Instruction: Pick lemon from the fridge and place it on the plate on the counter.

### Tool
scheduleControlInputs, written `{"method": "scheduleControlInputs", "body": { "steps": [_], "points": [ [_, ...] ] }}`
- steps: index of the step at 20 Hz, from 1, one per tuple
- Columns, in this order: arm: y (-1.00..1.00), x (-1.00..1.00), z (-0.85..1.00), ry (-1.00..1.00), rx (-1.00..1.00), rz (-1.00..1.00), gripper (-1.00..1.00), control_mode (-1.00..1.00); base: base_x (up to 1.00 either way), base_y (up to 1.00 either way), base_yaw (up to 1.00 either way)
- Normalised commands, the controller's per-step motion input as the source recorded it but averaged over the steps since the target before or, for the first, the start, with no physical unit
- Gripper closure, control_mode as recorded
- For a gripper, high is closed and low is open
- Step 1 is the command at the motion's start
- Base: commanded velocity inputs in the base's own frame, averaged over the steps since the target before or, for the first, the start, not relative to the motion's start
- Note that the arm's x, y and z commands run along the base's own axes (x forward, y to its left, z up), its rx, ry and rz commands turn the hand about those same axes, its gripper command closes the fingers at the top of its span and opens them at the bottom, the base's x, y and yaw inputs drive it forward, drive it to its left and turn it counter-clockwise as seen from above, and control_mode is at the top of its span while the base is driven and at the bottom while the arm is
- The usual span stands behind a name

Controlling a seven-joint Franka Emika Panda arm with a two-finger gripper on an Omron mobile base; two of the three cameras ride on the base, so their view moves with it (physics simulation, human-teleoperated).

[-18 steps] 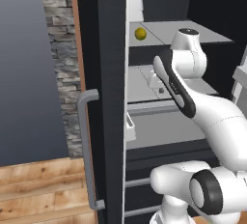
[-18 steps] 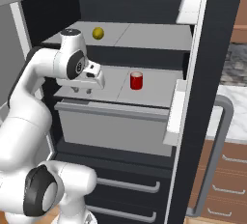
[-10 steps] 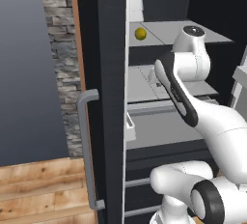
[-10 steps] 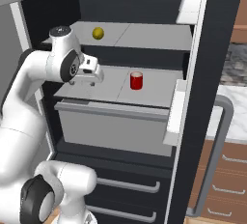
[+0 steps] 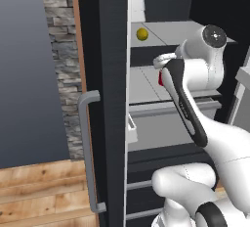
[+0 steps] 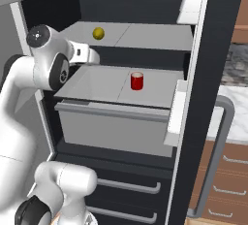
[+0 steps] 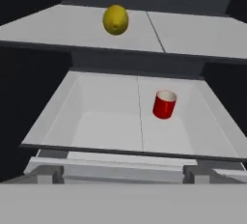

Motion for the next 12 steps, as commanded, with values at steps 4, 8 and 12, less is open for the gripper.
{"method": "scheduleControlInputs", "body": {
  "steps": [4, 8, 12],
  "points": [
    [0.00, 0.00, 0.78, -0.14, 0.08, 0.01, -1.00, -1.00, 0.00, 0.00, 0.00],
    [0.00, 0.01, 0.36, 0.00, 0.08, 0.00, -1.00, -1.00, 0.00, 0.00, 0.00],
    [0.00, 0.27, 0.27, 0.01, 0.01, -0.04, -1.00, -1.00, 0.00, 0.00, 0.00]
  ]
}}
